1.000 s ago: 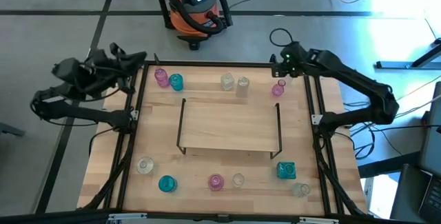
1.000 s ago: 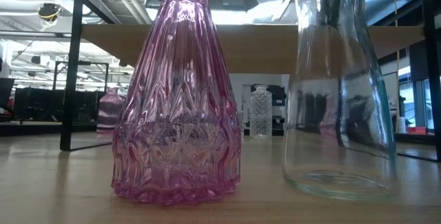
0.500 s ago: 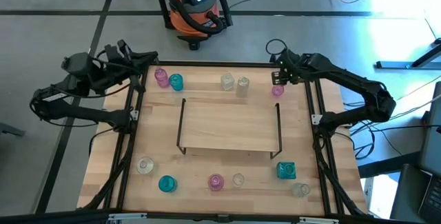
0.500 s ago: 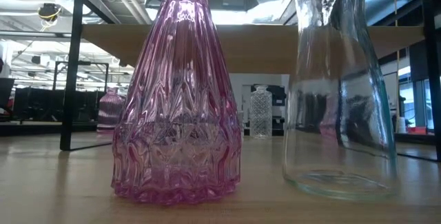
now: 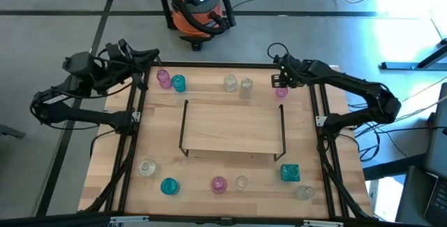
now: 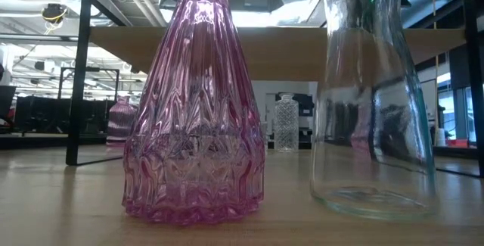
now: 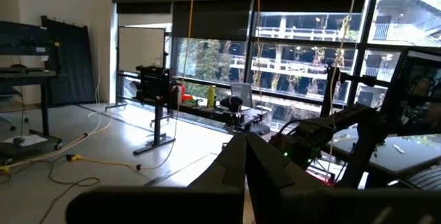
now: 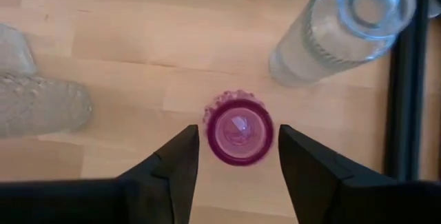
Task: Sort vases onto shelf
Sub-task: Put the top right pink vase on the shelf
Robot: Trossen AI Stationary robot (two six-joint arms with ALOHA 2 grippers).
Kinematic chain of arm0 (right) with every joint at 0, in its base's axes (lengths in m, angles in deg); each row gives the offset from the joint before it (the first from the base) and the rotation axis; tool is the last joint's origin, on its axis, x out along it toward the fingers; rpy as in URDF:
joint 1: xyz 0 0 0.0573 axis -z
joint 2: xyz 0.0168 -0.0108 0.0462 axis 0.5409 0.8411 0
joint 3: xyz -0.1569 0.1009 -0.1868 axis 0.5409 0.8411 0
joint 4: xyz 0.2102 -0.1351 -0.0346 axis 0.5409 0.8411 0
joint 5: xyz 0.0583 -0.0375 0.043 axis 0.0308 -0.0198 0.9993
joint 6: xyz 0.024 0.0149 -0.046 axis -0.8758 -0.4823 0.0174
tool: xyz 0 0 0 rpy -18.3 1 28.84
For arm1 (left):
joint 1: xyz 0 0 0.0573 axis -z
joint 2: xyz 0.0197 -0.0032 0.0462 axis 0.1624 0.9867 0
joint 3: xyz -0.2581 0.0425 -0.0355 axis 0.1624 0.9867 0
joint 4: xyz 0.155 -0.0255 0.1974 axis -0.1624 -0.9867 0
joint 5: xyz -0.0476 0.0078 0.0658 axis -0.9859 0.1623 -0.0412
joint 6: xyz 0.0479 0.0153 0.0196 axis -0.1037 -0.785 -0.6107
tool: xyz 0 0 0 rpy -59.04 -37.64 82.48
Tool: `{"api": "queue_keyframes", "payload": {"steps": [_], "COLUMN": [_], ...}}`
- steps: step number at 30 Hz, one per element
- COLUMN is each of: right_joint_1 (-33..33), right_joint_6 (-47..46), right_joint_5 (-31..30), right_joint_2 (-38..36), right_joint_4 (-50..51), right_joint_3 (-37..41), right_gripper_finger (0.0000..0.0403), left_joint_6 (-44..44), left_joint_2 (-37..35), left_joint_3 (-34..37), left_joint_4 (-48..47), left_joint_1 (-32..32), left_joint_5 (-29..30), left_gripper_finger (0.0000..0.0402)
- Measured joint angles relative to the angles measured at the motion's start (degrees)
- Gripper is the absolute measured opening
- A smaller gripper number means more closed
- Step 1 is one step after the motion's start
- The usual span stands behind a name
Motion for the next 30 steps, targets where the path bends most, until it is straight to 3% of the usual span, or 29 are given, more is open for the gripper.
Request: {"api": "queue_keyframes", "payload": {"steps": [7, 23, 30], "right_joint_1": [0.0, 0.09, 0.09], "right_joint_6": [-2.8, -2.92, -2.92], "right_joint_5": [-1.11, -2.73, -2.64], "right_joint_2": [-0.12, 0.03, 3.42], "right_joint_4": [-2.34, -5.26, -5.48], "right_joint_3": [3.4, 4.54, 4.52], "right_gripper_finger": [0.0201, 0.0199, 0.0199], "left_joint_6": [0.26, 0.35, 0.37], "left_joint_2": [0.11, 0.11, 0.11], "left_joint_3": [0.0, 0.0, 0.0], "left_joint_4": [0.05, 0.09, 0.54], "left_joint_1": [-0.47, -0.47, -0.47], "left_joint_5": [-0.17, -0.17, -0.17], "left_gripper_finger": [0.0, 0.0, 0.0]}}
